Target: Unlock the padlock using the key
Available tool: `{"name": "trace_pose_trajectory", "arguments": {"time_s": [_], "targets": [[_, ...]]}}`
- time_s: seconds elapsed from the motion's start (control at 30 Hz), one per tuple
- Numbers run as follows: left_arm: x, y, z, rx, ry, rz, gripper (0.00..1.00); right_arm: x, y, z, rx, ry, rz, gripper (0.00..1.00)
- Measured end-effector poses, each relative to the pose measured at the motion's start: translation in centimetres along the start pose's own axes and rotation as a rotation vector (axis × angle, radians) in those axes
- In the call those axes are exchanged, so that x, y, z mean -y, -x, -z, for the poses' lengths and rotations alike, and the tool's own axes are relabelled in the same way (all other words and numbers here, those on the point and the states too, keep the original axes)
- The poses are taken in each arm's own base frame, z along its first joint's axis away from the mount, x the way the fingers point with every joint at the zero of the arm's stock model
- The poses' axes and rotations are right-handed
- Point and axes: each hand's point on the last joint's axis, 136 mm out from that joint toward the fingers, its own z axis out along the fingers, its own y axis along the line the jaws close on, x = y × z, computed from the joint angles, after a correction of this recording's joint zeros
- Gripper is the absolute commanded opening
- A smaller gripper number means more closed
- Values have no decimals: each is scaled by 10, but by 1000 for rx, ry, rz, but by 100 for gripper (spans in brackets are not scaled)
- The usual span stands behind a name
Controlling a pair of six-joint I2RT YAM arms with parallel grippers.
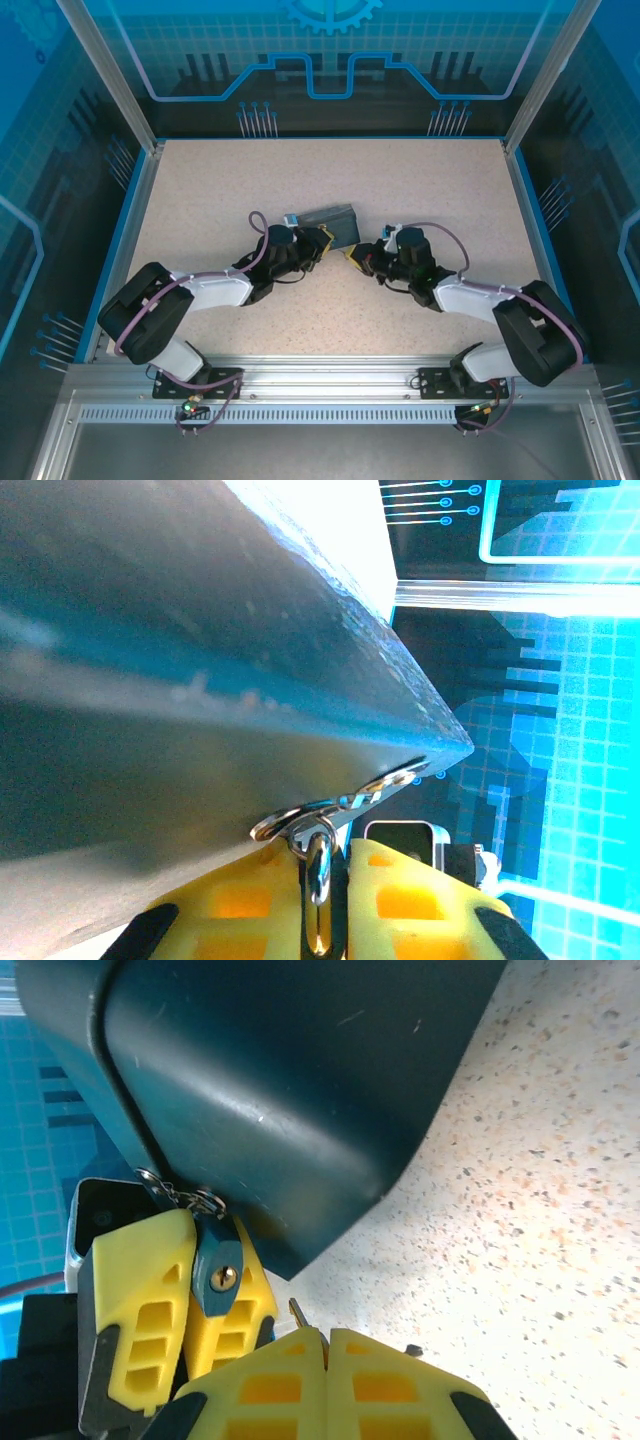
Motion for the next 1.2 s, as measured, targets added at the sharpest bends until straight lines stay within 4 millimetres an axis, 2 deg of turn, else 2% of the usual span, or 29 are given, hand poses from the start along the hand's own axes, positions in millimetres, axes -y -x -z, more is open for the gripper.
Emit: {"name": "trace_pose_trajectory", "arguments": {"time_s": [0.2,0.4,0.6,0.87,1.2], "targets": [[0,-3,0,-19,-1,11,0,2,7,16,18,7,22,0],[0,-9,1,-53,-3,46,0,-1,7,19,21,15,27,0],[1,-13,1,-74,-7,74,0,-3,7,19,22,18,29,0],[-2,-14,1,-80,-20,92,0,-20,4,11,5,45,50,0],[-6,-14,1,-84,-15,106,0,-18,1,6,4,38,30,0]]}}
